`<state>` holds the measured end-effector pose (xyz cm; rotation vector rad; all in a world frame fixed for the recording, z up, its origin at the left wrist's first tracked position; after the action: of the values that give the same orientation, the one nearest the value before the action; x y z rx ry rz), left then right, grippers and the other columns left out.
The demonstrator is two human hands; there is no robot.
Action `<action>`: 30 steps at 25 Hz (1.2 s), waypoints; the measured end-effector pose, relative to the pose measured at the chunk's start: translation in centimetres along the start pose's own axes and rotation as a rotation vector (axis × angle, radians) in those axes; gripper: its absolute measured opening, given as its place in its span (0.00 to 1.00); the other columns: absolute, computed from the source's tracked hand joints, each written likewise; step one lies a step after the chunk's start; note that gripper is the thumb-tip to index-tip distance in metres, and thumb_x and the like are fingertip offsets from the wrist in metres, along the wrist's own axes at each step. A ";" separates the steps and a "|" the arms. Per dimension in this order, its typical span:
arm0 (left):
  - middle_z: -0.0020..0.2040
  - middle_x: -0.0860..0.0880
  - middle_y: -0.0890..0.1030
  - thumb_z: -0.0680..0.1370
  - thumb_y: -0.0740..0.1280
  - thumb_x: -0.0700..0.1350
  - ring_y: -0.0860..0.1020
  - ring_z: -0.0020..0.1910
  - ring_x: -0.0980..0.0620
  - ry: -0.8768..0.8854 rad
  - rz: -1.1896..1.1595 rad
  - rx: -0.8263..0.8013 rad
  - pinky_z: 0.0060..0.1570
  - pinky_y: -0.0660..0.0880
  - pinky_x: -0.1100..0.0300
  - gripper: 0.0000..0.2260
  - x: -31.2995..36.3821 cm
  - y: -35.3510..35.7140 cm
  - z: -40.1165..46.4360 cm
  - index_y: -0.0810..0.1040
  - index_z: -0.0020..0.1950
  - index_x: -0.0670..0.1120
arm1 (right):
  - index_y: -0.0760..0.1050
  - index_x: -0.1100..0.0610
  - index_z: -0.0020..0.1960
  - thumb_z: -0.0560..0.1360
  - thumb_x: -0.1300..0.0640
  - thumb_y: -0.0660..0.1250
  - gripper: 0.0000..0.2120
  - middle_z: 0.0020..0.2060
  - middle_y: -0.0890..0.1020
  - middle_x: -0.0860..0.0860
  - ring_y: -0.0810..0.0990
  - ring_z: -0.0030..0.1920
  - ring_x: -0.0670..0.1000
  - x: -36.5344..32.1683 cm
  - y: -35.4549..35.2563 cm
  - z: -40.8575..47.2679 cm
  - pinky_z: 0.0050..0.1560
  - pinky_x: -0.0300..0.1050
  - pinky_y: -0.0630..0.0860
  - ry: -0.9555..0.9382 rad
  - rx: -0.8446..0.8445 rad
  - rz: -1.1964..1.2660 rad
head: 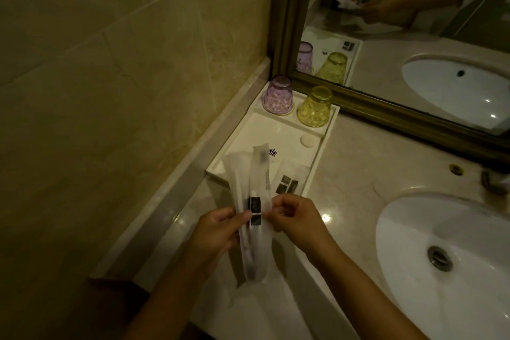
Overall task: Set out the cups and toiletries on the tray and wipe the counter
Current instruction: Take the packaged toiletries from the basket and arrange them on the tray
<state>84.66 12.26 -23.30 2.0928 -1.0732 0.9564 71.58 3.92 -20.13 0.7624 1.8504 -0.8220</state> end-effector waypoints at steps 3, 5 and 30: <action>0.40 0.47 0.86 0.71 0.70 0.40 0.84 0.42 0.46 0.018 0.063 0.017 0.41 0.80 0.56 0.06 0.2 -0.2 0.1 0.82 0.47 0.45 | 0.77 0.52 0.38 0.70 0.54 0.71 0.04 0.35 0.83 0.50 0.83 0.38 0.48 0.3 0.7 0.2 0.36 0.35 0.77 0.071 0.006 0.011; 0.40 0.48 0.86 0.71 0.70 0.39 0.84 0.42 0.47 0.029 0.089 0.007 0.41 0.80 0.56 0.05 0.2 0.0 0.1 0.82 0.46 0.47 | 0.77 0.54 0.39 0.68 0.53 0.73 0.06 0.36 0.83 0.51 0.83 0.39 0.49 0.6 1.1 0.5 0.37 0.38 0.78 0.110 0.028 0.018; 0.32 0.48 0.85 0.71 0.70 0.42 0.83 0.38 0.46 -0.112 -0.053 0.307 0.31 0.77 0.57 0.02 -1.0 -5.7 -2.0 0.82 0.40 0.46 | 0.62 0.54 0.69 0.72 0.43 0.64 0.30 0.68 0.70 0.57 0.67 0.67 0.59 -2.3 1.1 16.3 0.58 0.56 0.69 -0.369 0.328 -0.977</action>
<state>88.47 17.05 -23.98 2.4361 -0.9687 1.0435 81.44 -8.81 -23.65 -0.1842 1.7124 -1.7710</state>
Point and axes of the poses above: each hand's wrist, its own z-axis towards the middle knuckle, its own y-axis out of the palm, x = y × z, the point moved 6 cm from there along z, towards the middle knuckle
